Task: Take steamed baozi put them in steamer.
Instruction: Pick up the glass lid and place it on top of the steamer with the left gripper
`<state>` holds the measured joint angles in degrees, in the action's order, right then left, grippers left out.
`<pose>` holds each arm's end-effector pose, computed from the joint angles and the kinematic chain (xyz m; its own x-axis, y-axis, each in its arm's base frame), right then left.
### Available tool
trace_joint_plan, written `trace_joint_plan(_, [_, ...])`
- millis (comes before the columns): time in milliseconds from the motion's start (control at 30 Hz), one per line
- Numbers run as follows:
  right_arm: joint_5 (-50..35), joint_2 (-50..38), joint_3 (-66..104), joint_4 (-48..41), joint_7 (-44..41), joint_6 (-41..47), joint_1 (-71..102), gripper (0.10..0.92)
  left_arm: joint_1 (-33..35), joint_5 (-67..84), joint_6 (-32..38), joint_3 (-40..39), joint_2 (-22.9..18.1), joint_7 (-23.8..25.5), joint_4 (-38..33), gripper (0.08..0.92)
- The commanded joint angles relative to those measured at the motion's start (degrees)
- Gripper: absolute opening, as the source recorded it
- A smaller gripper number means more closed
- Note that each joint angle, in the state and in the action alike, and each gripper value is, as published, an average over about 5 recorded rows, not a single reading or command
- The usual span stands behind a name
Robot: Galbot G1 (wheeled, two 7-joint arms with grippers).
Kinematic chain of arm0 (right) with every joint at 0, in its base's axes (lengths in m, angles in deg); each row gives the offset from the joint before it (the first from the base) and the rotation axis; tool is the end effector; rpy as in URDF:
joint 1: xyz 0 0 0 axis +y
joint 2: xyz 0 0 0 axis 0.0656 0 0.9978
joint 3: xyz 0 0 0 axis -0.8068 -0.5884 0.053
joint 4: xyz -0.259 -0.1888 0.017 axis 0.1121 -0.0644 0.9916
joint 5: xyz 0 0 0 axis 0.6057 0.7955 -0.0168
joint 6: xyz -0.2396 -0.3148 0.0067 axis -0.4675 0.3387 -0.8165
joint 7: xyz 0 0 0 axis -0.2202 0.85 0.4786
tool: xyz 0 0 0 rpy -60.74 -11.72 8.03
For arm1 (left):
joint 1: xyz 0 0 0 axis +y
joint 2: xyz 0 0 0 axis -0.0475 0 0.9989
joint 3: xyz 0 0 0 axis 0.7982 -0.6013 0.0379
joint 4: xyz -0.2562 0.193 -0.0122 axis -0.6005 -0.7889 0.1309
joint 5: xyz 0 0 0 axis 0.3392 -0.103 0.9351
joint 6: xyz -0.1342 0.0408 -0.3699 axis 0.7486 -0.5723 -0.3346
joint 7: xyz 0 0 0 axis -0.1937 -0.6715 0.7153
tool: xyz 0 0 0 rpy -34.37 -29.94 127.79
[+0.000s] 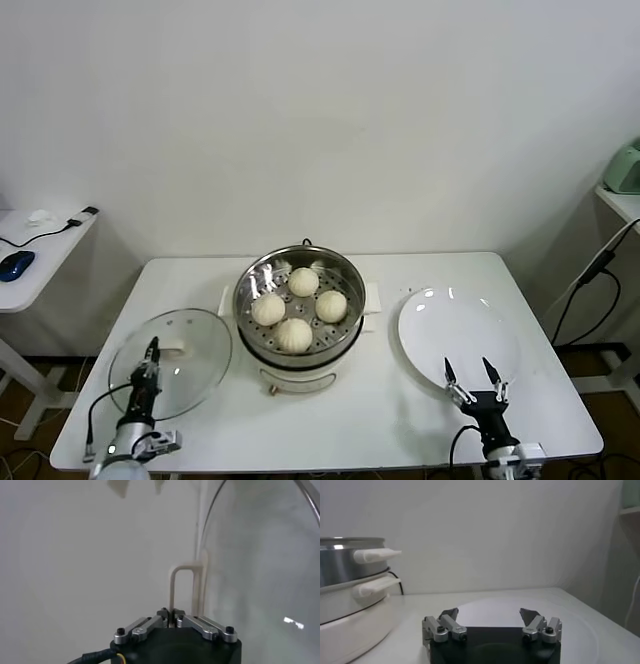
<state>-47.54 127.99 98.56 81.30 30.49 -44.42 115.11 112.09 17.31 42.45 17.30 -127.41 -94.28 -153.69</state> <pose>0.2225 -0.0994 -0.4058 -0.9901 -0.0384 0.1347 -0.0312 0.9980 0.0550 0.2603 0.1489 -0.4363 -0.9850 -0.1726 0.0037 0.0007 0.0178 0.9998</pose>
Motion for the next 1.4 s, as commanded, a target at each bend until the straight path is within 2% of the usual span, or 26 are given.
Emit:
trace_joint_plan(33, [0.38,-0.05,0.1,0.6,0.42,0.17,-0.27,0.823,1.01,1.75,0.01,0.64,0.68,0.9,-5.14,0.146])
trace_joint_plan(233, [2.59,0.2,0.32,1.09,1.93,1.35,-0.63,0.823,4.81,7.16,-0.68,3.4,5.58,5.34,-13.48,0.146])
trace_joint_plan(433, [5.89,0.67,0.43,1.97,2.93,2.29,-0.32,0.823,6.21,15.91,-3.49,7.19,11.68,11.98,-18.76,0.146])
trace_joint_plan(533, [6.87,0.88,0.41,2.51,3.19,2.68,-0.15,0.823,5.61,20.37,-7.43,8.03,13.64,15.69,-21.8,0.146])
trace_joint_plan(667, [7.98,1.07,0.15,3.11,3.19,2.93,-0.11,0.823,4.44,23.62,-14.33,7.2,14.37,20.97,-29.18,0.146])
trace_joint_plan(800, [8.96,1.16,-0.14,3.71,3.07,3.07,-0.02,0.823,2.72,21.06,-20.24,1.44,13.12,23.96,-35.98,0.146])
trace_joint_plan(933, [9.42,1.14,-0.21,4.12,3.09,3.36,0.02,0.823,-0.87,14.36,-27.17,-10.33,11.14,24.77,-38.65,0.146])
trace_joint_plan(1233, [9.69,1.46,-0.26,3.84,3.19,3.28,-0.28,0.823,-11.34,-2.07,-37.62,-32.41,3.5,29.24,-36.89,0.146])
trace_joint_plan(1400, [9.76,1.75,-0.61,3.15,3.24,3.0,-0.52,0.823,-14.64,-8.81,-42.37,-38.92,-2.09,32.79,-34.89,0.146])
